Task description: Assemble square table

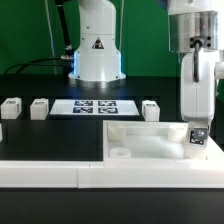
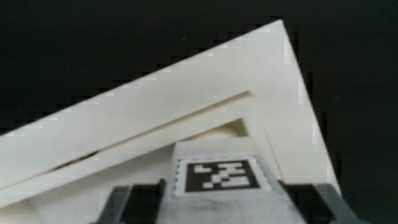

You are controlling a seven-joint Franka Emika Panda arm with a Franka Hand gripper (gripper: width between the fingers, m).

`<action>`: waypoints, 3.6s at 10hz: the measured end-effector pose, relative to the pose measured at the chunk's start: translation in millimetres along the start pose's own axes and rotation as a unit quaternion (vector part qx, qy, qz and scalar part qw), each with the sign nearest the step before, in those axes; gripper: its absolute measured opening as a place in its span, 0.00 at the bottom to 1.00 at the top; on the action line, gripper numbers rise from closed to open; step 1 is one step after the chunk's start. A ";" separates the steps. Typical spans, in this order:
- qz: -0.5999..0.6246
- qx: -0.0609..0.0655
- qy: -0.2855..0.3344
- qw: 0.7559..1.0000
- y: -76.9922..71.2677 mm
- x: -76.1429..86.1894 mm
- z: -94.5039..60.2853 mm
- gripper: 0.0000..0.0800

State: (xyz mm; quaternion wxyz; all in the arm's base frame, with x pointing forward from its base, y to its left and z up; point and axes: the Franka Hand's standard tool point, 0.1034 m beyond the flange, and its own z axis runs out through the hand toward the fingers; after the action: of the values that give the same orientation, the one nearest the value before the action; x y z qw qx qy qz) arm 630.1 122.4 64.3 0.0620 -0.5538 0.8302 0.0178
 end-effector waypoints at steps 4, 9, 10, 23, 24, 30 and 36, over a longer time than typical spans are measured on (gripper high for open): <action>-0.021 0.002 0.004 1.000 1.9 -1.8 0.6 0.57; -0.054 0.007 -0.012 0.998 17.5 -13.8 -33.4 0.81; -0.063 0.011 -0.019 0.998 18.6 -17.2 -46.6 0.81; -0.090 0.012 -0.019 0.996 22.4 -14.2 -48.6 0.81; -0.098 0.012 -0.020 0.995 24.9 -13.7 -51.7 0.81; -0.132 0.012 -0.019 0.991 26.1 -12.8 -50.9 0.81; -0.398 0.027 -0.010 0.917 52.2 -32.4 -55.6 0.81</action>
Offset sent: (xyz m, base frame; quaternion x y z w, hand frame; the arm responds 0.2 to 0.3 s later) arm 0.0000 0.0000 0.0000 0.0000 0.0000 0.0000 1.0000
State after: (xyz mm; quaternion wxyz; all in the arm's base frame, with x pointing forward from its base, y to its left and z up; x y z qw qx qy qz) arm 589.6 166.8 121.4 0.0873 -0.8365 0.5404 -0.0250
